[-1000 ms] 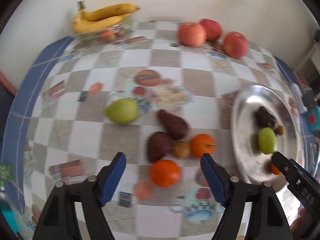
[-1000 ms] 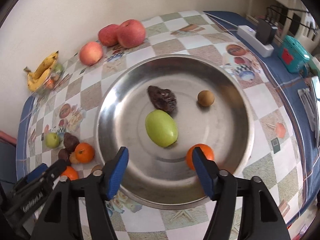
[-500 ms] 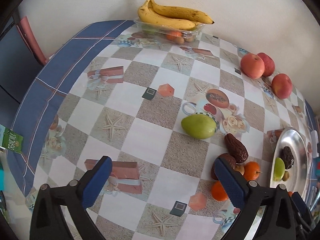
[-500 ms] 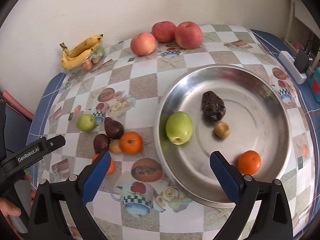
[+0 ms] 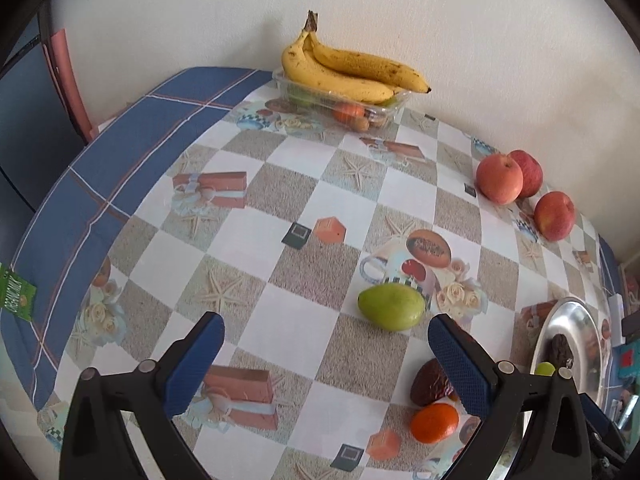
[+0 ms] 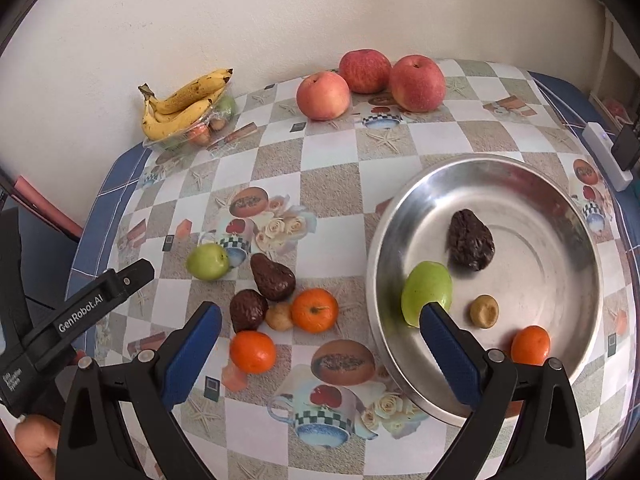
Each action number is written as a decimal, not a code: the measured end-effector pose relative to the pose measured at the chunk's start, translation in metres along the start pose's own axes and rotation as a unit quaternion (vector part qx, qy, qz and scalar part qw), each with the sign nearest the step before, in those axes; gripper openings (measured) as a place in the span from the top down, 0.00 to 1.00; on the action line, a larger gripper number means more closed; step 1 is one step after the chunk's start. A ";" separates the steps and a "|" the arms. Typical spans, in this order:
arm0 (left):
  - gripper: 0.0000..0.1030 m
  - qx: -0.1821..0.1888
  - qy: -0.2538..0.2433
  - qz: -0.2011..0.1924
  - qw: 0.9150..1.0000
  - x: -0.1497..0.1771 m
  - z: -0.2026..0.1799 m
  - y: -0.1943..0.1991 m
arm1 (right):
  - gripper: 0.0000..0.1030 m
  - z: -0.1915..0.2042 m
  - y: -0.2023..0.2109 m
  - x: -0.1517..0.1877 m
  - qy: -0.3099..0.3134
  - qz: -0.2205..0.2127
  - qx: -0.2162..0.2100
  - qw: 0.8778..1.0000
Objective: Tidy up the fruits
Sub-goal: 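Grasp the second green pear with the left gripper while the right gripper grasps a dark date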
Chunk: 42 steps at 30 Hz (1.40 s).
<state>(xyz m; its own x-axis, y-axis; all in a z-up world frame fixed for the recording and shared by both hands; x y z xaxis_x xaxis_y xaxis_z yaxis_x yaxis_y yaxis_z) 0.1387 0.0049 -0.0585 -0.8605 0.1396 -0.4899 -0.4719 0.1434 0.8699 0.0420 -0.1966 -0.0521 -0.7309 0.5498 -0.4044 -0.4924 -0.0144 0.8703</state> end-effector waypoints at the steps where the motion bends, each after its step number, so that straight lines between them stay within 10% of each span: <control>1: 0.00 0.003 0.000 0.000 1.000 -0.001 0.000 -0.001 | 0.03 0.003 -0.002 -0.002 0.003 0.000 0.000 1.000; 9: 0.00 0.043 -0.006 0.028 0.999 -0.015 -0.018 -0.024 | 0.04 0.022 -0.032 -0.014 0.012 0.029 -0.004 0.999; 21: 0.02 0.077 0.017 0.089 0.993 -0.023 -0.027 -0.070 | 0.33 0.034 -0.085 -0.021 0.033 0.078 0.001 0.996; 33: 0.22 0.111 0.023 0.133 0.985 -0.008 -0.039 -0.087 | 0.60 0.037 -0.104 -0.010 0.031 0.108 -0.008 0.994; 42: 0.45 0.126 0.044 0.133 0.982 -0.006 -0.037 -0.084 | 0.61 0.034 -0.090 -0.009 0.020 0.094 -0.015 0.995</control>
<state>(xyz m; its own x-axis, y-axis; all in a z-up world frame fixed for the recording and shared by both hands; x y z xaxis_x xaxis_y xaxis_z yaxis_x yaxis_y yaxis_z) 0.1765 -0.0438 -0.1269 -0.9655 0.1211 -0.2306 -0.1753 0.3528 0.9191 0.1088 -0.1717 -0.1169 -0.8298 0.5008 -0.2464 -0.3586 -0.1402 0.9229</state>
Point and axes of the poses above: each gripper's, at about its wrist camera, not at the fingertips, and y roughly against the way its jaws point, z to its left, x to its underside, the point moved 5 cm from there along -y, roughly the way its jaws point, and after that the axes turned 7 degrees about -y, right-handed, at the moved point
